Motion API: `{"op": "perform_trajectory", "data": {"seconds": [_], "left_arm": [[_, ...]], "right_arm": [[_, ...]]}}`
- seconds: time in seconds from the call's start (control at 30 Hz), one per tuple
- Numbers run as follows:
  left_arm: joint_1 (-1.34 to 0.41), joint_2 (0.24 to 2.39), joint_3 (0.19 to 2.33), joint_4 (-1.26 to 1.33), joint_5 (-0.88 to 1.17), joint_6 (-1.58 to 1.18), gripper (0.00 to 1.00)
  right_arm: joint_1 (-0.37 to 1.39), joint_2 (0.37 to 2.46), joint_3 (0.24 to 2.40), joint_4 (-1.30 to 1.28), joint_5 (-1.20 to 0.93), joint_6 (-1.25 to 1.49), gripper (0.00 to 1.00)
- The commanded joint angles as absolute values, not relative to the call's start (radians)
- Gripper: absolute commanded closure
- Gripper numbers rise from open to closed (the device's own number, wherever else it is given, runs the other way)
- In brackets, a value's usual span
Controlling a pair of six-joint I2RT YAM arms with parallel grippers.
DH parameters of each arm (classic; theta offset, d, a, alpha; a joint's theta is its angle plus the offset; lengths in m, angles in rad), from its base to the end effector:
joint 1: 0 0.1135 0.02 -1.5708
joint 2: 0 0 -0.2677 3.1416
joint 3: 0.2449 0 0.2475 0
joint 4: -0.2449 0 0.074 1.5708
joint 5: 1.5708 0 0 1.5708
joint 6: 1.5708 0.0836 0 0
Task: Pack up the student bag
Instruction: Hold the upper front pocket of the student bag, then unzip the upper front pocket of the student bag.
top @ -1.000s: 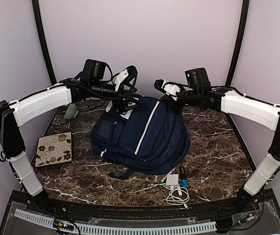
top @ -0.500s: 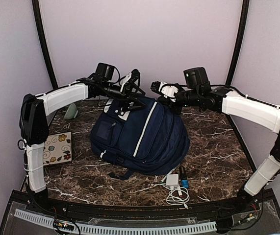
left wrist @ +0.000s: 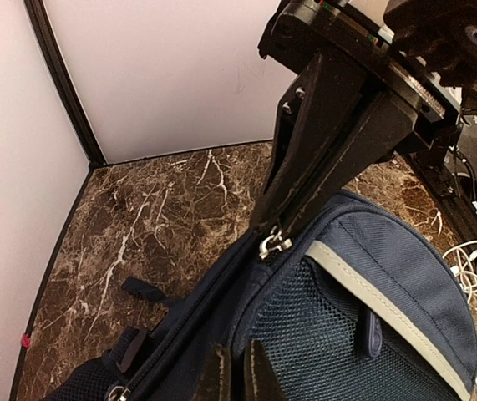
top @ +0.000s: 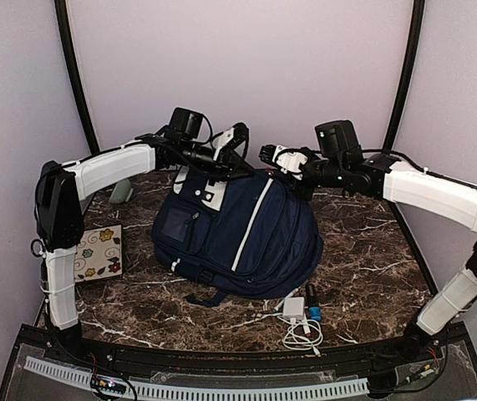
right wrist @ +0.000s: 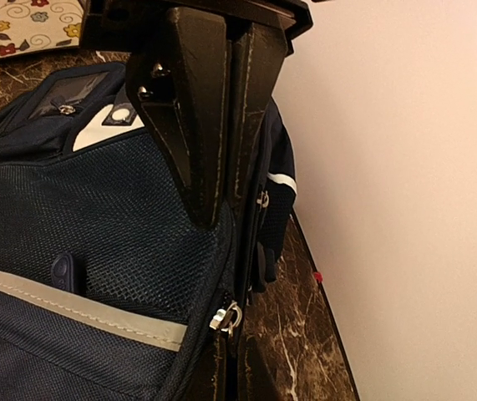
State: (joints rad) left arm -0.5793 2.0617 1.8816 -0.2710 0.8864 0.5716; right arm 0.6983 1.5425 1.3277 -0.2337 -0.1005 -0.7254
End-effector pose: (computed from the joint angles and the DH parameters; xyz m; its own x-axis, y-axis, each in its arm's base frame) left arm 0.3891 -0.3319 0.3103 0.1961 0.2804 -0.9396 0.9792 -0.0052 0.2028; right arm 0.3021 0.2645 0.3204 0.2218 -0.6756 -0.7031 -0.7508 0.3418 -0.5653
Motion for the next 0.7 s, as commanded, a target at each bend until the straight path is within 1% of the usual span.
{"op": "perform_trajectory", "data": {"seconds": [0.0,0.07,0.13,0.3,0.4,0.53,0.67], "left_arm": [[-0.584,1.929,1.769,-0.227,0.72,0.582,1.0],[-0.572,1.88,1.692,-0.125,0.661,0.551,1.0],[-0.555,1.847,1.644,-0.051,0.651,0.507,1.0],[-0.55,1.8,1.595,0.024,0.622,0.44,1.0],[-0.547,1.77,1.575,0.104,0.531,0.361,1.0],[-0.527,1.749,1.589,0.159,0.395,0.247,1.0],[-0.523,1.74,1.604,0.164,0.331,0.228,1.0]], "right_arm": [[0.721,1.37,1.259,-0.078,-0.002,-0.726,1.0],[0.722,1.313,1.197,-0.092,0.051,-0.718,1.0],[0.725,1.261,1.117,-0.104,0.101,-0.699,1.0],[0.764,1.159,0.966,-0.133,0.135,-0.623,1.0],[0.819,1.146,0.907,-0.152,0.152,-0.564,1.0],[0.912,1.149,0.82,-0.115,0.189,-0.497,1.0],[0.999,1.185,0.772,-0.068,0.2,-0.406,1.0]]}}
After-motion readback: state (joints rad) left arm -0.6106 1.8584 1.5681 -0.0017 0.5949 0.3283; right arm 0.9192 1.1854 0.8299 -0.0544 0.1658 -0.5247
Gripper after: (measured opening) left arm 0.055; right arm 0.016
